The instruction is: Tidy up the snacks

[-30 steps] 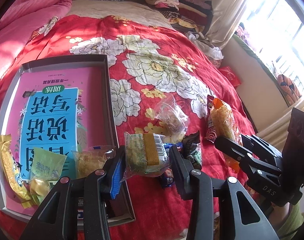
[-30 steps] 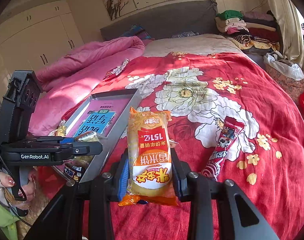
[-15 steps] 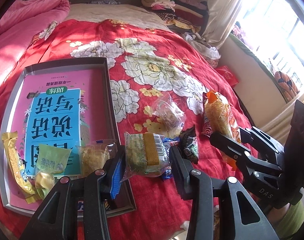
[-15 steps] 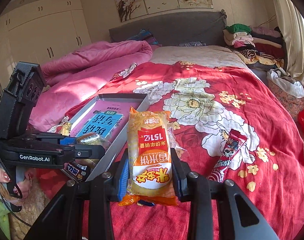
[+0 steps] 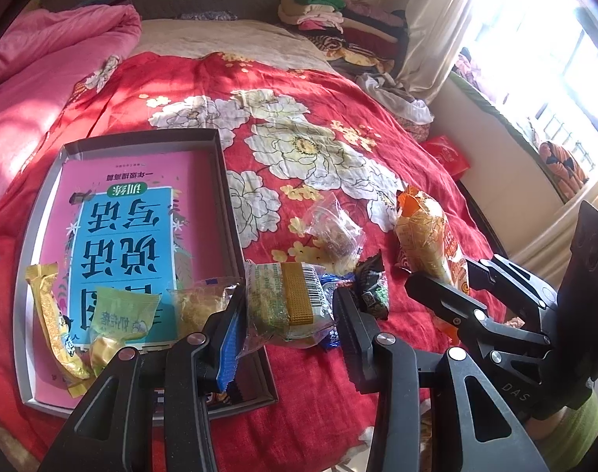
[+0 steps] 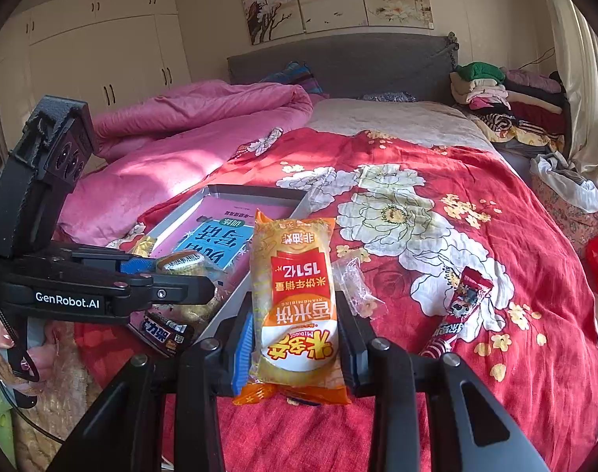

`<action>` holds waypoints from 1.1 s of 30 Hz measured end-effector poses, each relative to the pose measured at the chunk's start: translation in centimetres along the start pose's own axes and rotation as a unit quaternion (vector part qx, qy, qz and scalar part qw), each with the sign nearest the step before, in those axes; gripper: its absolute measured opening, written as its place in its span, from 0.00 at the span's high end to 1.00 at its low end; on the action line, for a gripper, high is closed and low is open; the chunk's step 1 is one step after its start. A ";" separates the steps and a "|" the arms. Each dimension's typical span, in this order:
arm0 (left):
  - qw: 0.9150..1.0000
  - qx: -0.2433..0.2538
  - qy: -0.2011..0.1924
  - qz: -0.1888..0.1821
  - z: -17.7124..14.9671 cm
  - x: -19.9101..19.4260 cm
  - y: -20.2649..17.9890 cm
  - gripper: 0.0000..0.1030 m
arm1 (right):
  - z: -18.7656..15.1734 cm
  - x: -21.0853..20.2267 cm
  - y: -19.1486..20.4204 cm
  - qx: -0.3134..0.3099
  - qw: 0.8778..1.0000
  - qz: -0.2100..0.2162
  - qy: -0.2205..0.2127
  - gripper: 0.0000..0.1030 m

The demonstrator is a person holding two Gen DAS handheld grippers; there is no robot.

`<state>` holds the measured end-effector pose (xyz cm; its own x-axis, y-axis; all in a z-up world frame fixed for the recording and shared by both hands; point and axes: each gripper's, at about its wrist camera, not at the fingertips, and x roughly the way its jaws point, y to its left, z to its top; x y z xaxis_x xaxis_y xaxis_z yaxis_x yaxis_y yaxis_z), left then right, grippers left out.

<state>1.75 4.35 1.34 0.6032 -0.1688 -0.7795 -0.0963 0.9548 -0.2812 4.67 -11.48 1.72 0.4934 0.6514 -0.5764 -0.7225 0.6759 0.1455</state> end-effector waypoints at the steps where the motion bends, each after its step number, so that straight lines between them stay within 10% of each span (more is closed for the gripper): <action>1: 1.000 -0.001 0.000 -0.001 0.0 -0.1 0.1 0.57 | 0.0 0.0 0.1 -0.001 1.000 0.000 0.000 0.64; 33: 0.997 -0.061 -0.045 0.024 -0.7 -5.2 6.0 0.57 | 1.1 -1.4 3.9 -0.023 0.999 0.021 -0.027 0.64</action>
<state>-2.51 10.74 3.34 0.6645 -0.0963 -0.7411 -0.2190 0.9230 -0.3163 1.67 -9.36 3.93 0.4863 0.6982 -0.5254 -0.7644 0.6313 0.1314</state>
